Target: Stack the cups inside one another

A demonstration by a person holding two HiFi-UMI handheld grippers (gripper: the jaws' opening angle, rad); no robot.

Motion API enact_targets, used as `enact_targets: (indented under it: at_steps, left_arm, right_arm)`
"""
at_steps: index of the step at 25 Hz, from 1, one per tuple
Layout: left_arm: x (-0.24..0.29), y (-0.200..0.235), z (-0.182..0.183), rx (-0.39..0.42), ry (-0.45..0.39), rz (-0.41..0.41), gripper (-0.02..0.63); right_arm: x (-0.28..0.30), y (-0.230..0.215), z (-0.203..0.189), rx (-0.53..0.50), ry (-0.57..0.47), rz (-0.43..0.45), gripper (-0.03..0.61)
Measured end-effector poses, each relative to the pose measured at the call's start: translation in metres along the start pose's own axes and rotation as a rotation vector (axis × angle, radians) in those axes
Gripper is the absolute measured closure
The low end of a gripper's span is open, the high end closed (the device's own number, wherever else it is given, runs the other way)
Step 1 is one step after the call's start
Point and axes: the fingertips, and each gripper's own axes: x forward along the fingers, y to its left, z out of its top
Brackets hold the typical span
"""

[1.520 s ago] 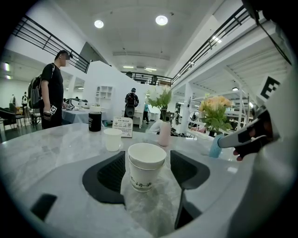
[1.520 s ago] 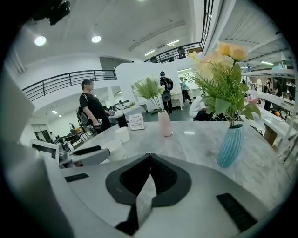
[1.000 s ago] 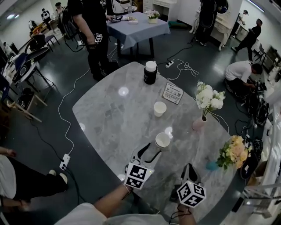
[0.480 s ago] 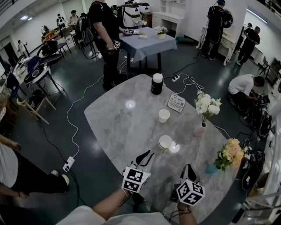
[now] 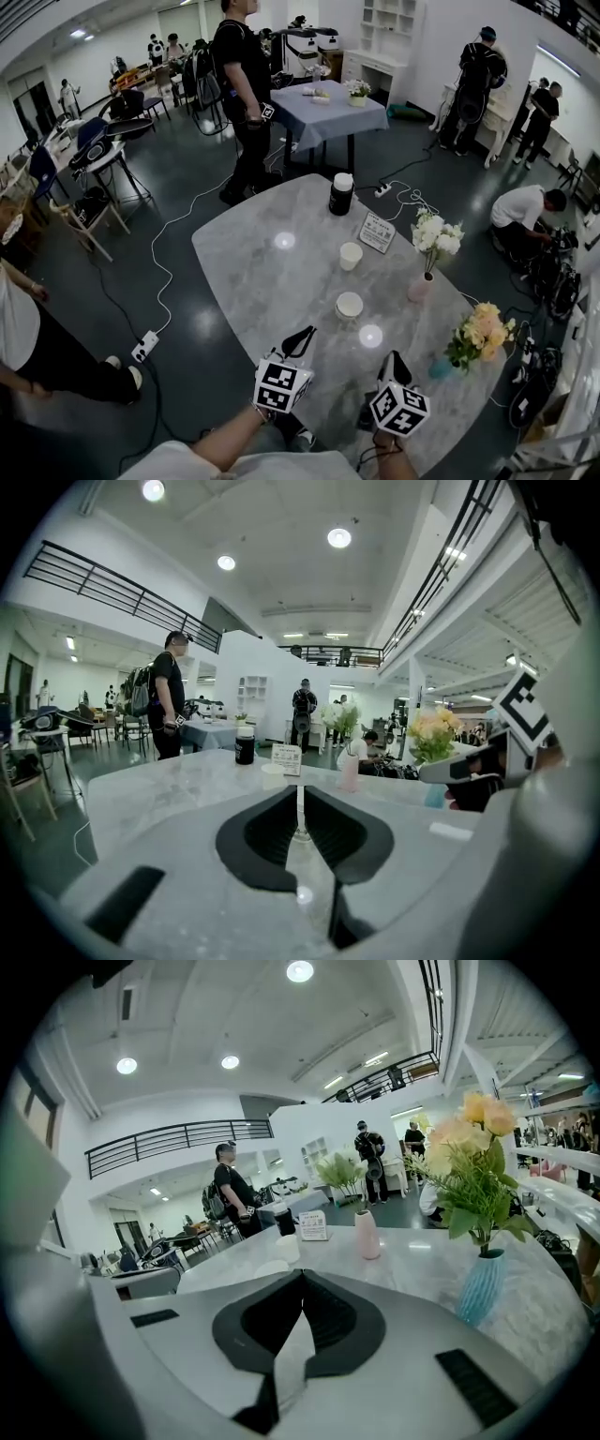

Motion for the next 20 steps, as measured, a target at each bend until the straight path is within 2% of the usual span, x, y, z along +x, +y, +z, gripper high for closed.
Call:
enact_targets:
  at_steps: [10, 20]
  left_arm:
    - [-0.003, 0.006, -0.003, -0.002, 0.0, 0.034, 0.589]
    - [0.035, 0.035, -0.001, -0.02, 0.033, -0.01, 0.594]
  right_arm:
    - [0.003, 0.001, -0.006, 0.01, 0.013, 0.018, 0.572]
    - [0.037, 0.005, -0.002, 0.031, 0.038, -0.039, 0.572]
